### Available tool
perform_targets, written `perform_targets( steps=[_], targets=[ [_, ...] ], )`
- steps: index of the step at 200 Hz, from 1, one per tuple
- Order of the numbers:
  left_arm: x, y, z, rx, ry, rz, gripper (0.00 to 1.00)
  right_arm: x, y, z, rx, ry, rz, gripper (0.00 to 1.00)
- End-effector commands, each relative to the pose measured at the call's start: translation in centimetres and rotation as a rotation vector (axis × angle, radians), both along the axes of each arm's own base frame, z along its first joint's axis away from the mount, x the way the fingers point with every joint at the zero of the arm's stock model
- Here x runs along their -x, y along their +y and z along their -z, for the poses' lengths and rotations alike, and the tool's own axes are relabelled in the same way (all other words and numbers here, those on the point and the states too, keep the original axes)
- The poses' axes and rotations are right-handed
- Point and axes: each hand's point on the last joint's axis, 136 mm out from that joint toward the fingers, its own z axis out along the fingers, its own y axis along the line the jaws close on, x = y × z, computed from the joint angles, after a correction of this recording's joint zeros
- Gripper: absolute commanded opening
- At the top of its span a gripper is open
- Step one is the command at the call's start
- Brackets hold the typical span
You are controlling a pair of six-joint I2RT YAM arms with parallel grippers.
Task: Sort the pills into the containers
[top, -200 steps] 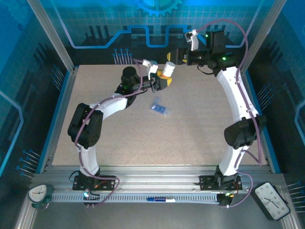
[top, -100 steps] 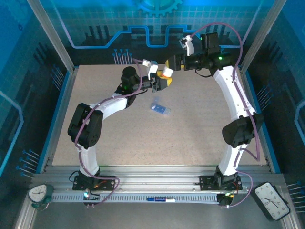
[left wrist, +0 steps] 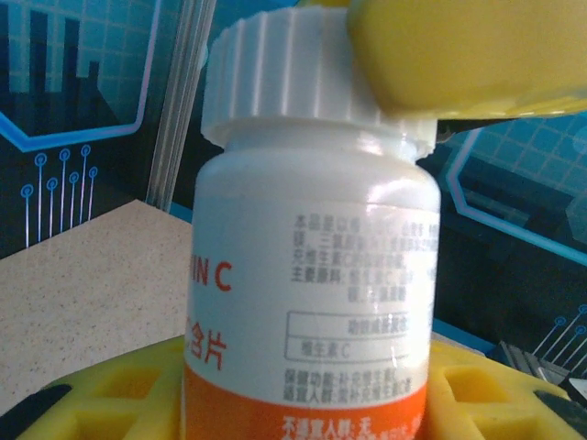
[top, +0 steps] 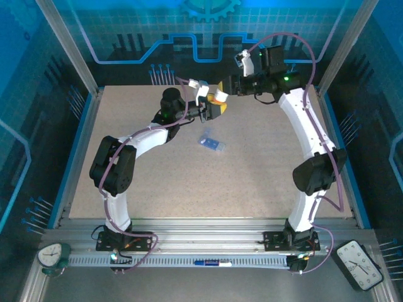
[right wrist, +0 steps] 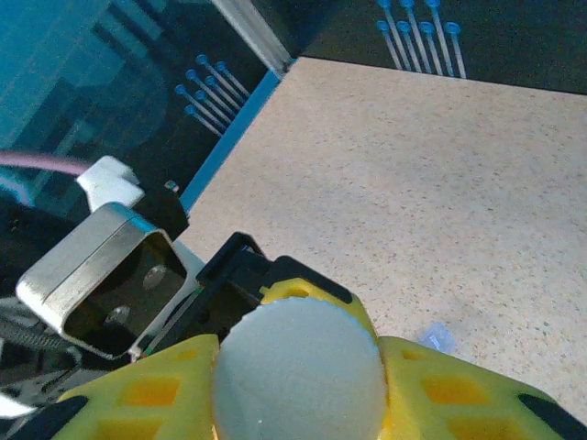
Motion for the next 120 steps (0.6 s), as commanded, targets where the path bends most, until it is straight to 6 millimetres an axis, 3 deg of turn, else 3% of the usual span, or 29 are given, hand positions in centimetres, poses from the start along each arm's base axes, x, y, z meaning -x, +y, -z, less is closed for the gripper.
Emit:
perform_targets(
  steps=[1, 33, 54, 73, 85, 106, 120],
  targets=[
    [0.2, -0.2, -4.7, 0.030, -0.174, -0.036, 0.00, 1.1, 0.9, 2.6, 0.069, 0.089, 0.118, 0.36],
    [-0.4, 0.0, -4.9, 0.018, -0.199, -0.088, 0.00, 1.6, 0.9, 4.3, 0.064, 0.119, 0.290, 0.37],
    [-0.4, 0.0, -4.7, 0.015, -0.198, -0.092, 0.00, 1.7, 0.9, 4.0, 0.029, 0.101, 0.324, 0.39],
    [-0.4, 0.0, -4.4, 0.012, -0.192, -0.090, 0.00, 1.4, 0.6, 2.8, 0.018, 0.075, 0.309, 0.45],
    [-0.3, 0.0, -4.1, 0.009, -0.187, -0.089, 0.00, 1.2, 0.2, 1.9, 0.004, 0.068, 0.288, 0.54],
    [-0.2, 0.0, -3.7, 0.006, -0.181, -0.085, 0.00, 0.9, -0.8, -0.6, -0.049, 0.035, 0.240, 0.71],
    [-0.1, 0.0, -3.6, 0.004, -0.177, -0.081, 0.00, 1.1, -1.2, -2.5, -0.096, -0.011, 0.192, 0.76]
  ],
)
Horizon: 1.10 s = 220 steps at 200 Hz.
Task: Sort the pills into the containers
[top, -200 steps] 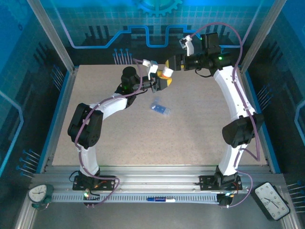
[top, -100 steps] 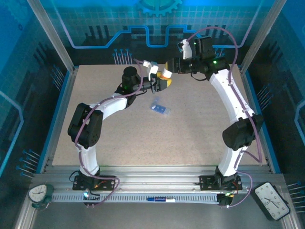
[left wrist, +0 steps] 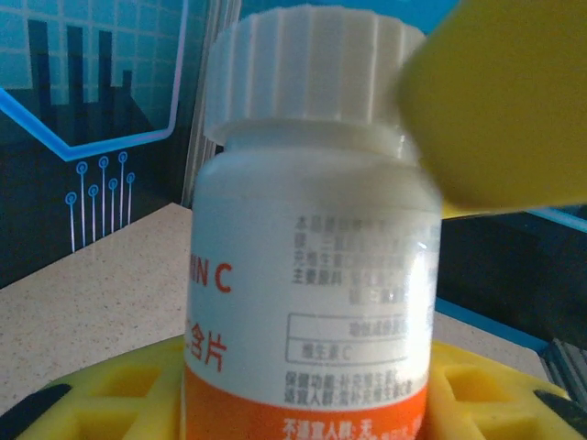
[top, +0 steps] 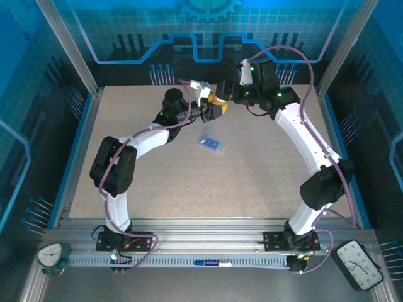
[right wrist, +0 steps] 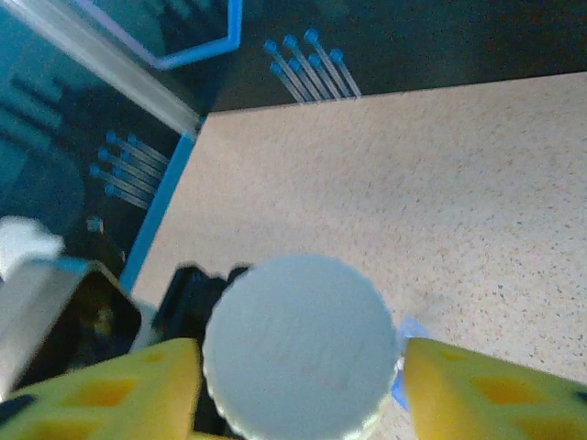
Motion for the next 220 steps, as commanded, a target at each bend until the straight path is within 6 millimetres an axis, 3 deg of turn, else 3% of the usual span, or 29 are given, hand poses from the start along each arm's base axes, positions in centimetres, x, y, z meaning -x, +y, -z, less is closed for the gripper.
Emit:
perform_targets(
  steps=[1, 29, 61, 109, 142, 220],
  targets=[
    [0.7, 0.2, -4.0, 0.043, -0.113, -0.008, 0.00, 0.3, -0.8, -3.5, -0.070, -0.066, -0.085, 0.76],
    [1.0, 0.0, -3.8, 0.044, -0.102, 0.009, 0.00, 0.3, -2.0, -5.3, -0.077, -0.175, -0.123, 0.79],
    [1.4, -0.1, -3.6, 0.047, -0.086, 0.036, 0.00, -0.3, -2.8, -5.8, -0.106, -0.220, -0.159, 0.79],
    [1.8, -0.5, -3.4, 0.052, -0.050, 0.080, 0.00, -1.5, -1.5, -4.3, -0.071, -0.139, -0.248, 0.76],
    [1.9, -0.5, -3.6, 0.055, -0.050, 0.084, 0.00, -1.0, -0.3, -3.8, -0.028, -0.132, -0.303, 0.76],
    [1.9, -0.4, -4.0, 0.059, -0.059, 0.082, 0.00, -0.5, 0.1, -1.8, -0.004, -0.079, -0.319, 0.73]
  ],
)
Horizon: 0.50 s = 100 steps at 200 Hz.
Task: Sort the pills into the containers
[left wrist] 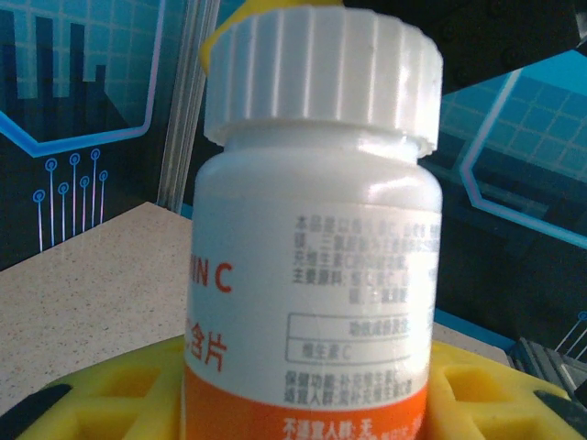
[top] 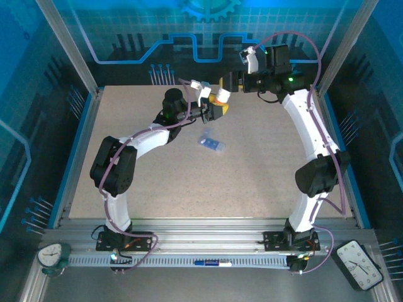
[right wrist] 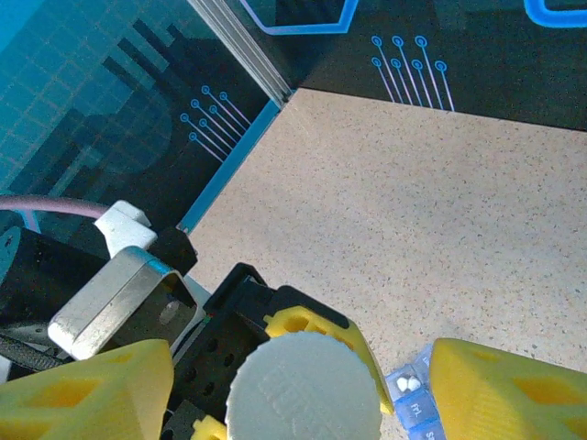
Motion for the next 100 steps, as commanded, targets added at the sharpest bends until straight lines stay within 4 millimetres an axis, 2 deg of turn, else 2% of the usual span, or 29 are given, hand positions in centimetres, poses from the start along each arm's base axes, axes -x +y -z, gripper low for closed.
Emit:
perform_targets(
  steps=[1, 26, 58, 100],
  targets=[
    [1.2, -0.1, -3.8, 0.039, -0.090, 0.031, 0.00, 0.8, 0.8, 0.9, 0.015, 0.024, -0.043, 0.73],
    [1.3, -0.1, -3.9, 0.040, -0.093, 0.031, 0.00, 1.0, 1.0, 1.3, 0.019, 0.036, -0.053, 0.69],
    [1.3, -0.1, -4.0, 0.040, -0.093, 0.031, 0.00, 1.1, 1.0, 1.7, 0.020, 0.048, -0.053, 0.54],
    [1.1, -0.2, -4.1, 0.040, -0.099, 0.028, 0.00, 1.4, 1.4, 2.5, 0.035, 0.073, -0.042, 0.43]
  ],
)
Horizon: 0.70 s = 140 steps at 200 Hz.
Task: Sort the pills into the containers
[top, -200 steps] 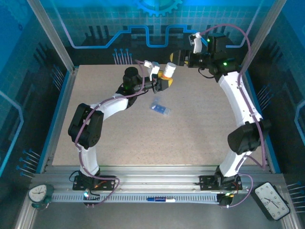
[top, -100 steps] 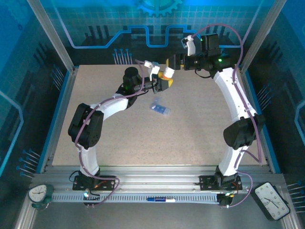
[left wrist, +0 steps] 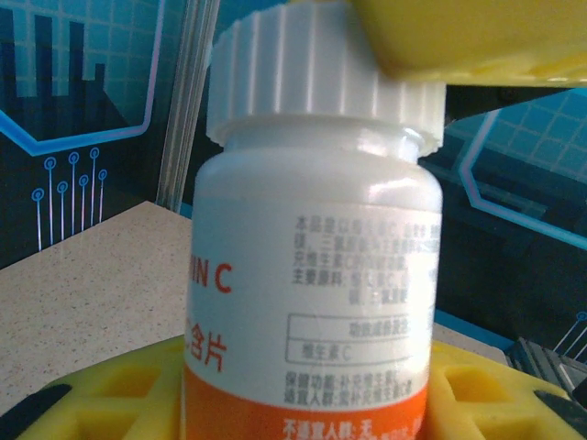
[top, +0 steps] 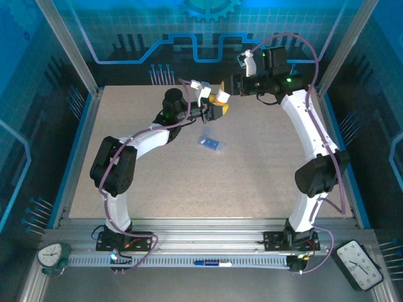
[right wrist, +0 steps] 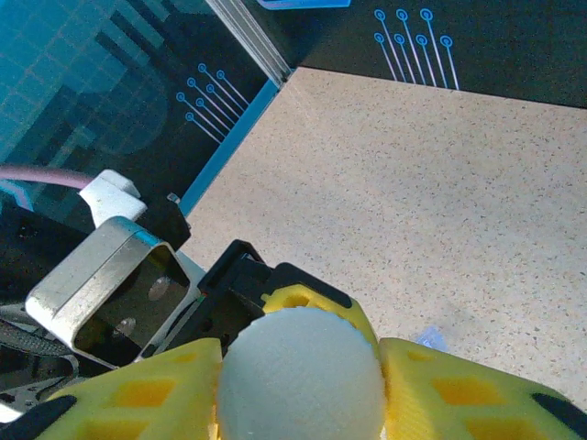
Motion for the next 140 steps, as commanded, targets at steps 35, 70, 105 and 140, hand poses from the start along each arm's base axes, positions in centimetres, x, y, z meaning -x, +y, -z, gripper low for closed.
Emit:
perform_targets(
  steps=[35, 70, 105, 140],
  targets=[
    [0.7, 0.0, -4.3, 0.037, -0.120, -0.002, 0.00, 1.0, 0.6, 2.9, 0.048, 0.119, 0.136, 0.34],
    [0.3, 0.1, -4.4, 0.028, -0.135, -0.032, 0.00, 2.2, 0.7, 5.0, 0.069, 0.170, 0.331, 0.33],
    [0.3, 0.0, -4.2, 0.020, -0.137, -0.033, 0.00, 2.9, 2.1, 4.7, 0.029, 0.123, 0.360, 0.34],
    [0.4, 0.0, -4.0, 0.018, -0.133, -0.032, 0.00, 2.3, 2.1, 3.1, 0.013, 0.117, 0.296, 0.48]
  ],
)
